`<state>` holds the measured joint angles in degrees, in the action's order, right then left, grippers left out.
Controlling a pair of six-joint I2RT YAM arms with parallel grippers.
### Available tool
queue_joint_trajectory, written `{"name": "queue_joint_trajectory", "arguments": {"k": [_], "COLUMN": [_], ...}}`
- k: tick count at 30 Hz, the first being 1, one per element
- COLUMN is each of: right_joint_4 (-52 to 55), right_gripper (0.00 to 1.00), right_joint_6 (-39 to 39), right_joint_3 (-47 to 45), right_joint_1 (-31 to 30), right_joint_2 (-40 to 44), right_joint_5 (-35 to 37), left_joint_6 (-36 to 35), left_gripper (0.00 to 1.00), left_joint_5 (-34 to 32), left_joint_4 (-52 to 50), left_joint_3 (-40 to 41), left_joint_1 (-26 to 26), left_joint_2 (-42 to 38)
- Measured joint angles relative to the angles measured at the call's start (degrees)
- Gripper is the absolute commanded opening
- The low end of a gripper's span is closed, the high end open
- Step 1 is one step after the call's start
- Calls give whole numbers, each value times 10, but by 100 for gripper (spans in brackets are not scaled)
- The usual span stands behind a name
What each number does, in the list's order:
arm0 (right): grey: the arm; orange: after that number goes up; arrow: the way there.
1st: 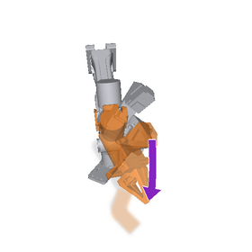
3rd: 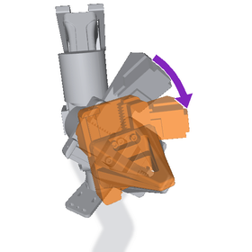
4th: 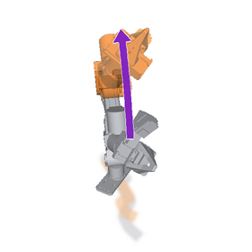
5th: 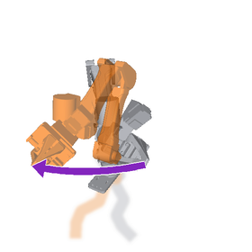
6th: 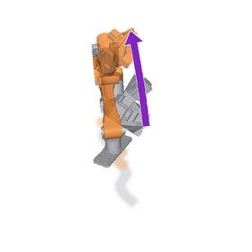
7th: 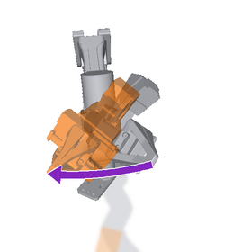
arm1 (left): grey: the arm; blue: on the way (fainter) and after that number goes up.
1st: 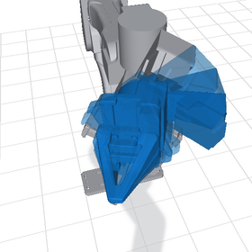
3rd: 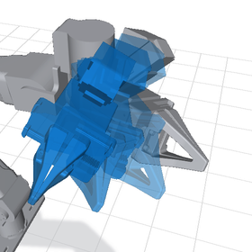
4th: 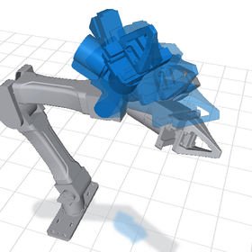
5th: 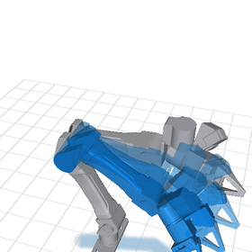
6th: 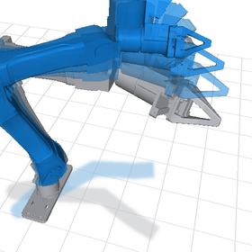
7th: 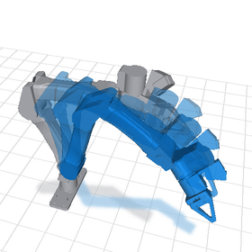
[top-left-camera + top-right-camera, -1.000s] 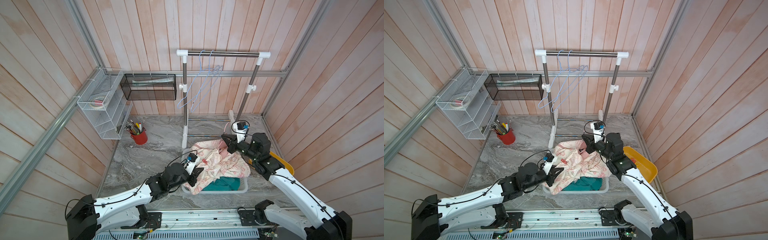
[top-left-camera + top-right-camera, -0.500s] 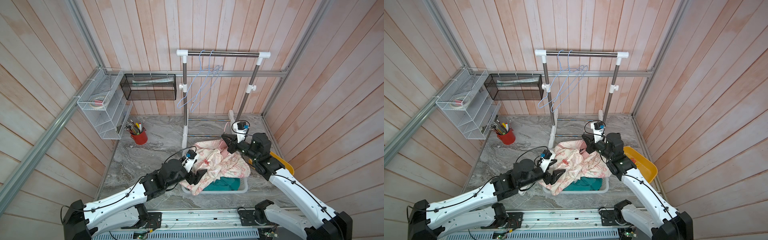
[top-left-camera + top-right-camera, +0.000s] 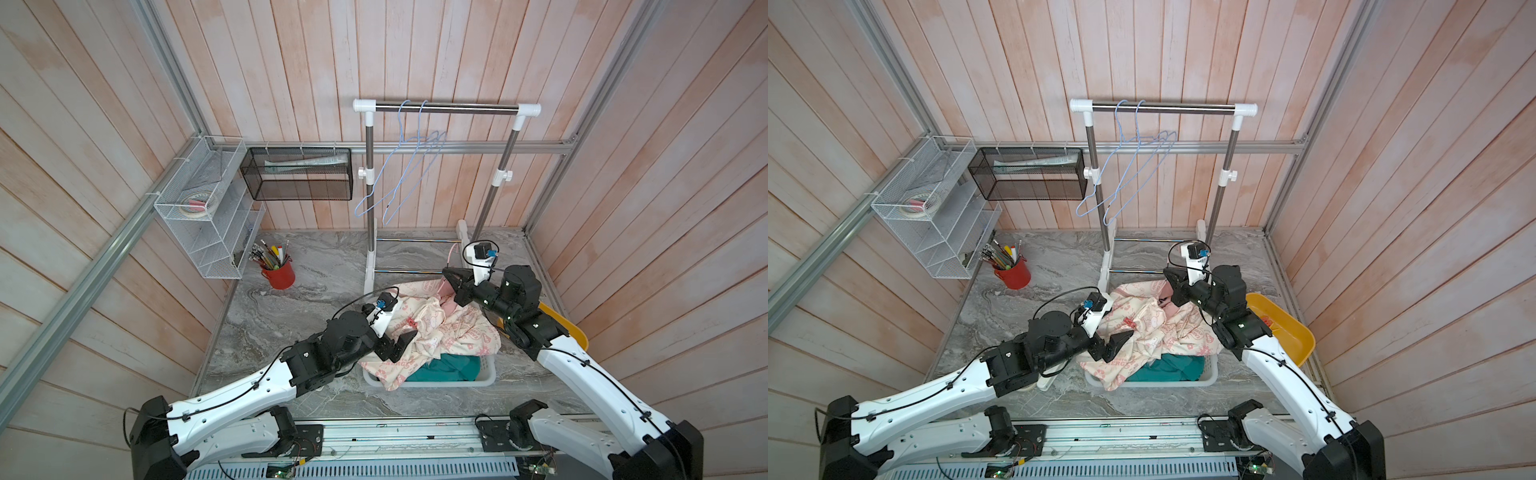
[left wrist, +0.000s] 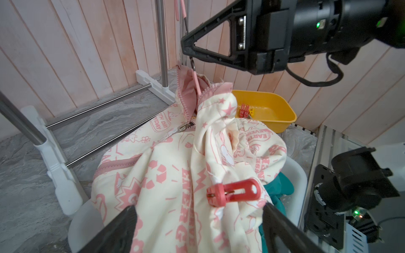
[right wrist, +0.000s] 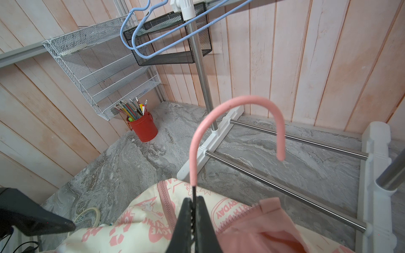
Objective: Remove the clothespins securing jackets to the hanger
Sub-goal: Remove the clothespin from the hanger.
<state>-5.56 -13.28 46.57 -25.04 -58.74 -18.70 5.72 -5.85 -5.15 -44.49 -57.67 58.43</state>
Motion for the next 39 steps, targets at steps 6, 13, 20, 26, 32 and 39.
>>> {"name": "queue_joint_trajectory", "arguments": {"k": [6,13,20,26,32,39], "right_joint_4": [-2,-5,-5,-5,-5,-5], "right_gripper": [0,0,0,0,0,0], "right_joint_6": [-1,-2,-5,-6,-7,-6], "right_joint_3": [3,4,8,10,10,12], "right_joint_1": [0,0,0,0,0,0], "right_joint_2": [-7,-13,-15,-19,-20,-20], "right_joint_5": [0,0,0,0,0,4], "left_joint_6": [-22,-44,-60,-61,-60,-47], "left_gripper": [97,100,99,99,95,81], "left_joint_5": [-34,7,49,78,82,93], "left_joint_4": [-14,-26,-55,-56,-50,-45], "left_joint_3": [0,0,-10,-24,-52,-94], "left_joint_1": [1,6,13,13,14,23], "left_joint_2": [-17,-78,-80,-31,15,63]}}
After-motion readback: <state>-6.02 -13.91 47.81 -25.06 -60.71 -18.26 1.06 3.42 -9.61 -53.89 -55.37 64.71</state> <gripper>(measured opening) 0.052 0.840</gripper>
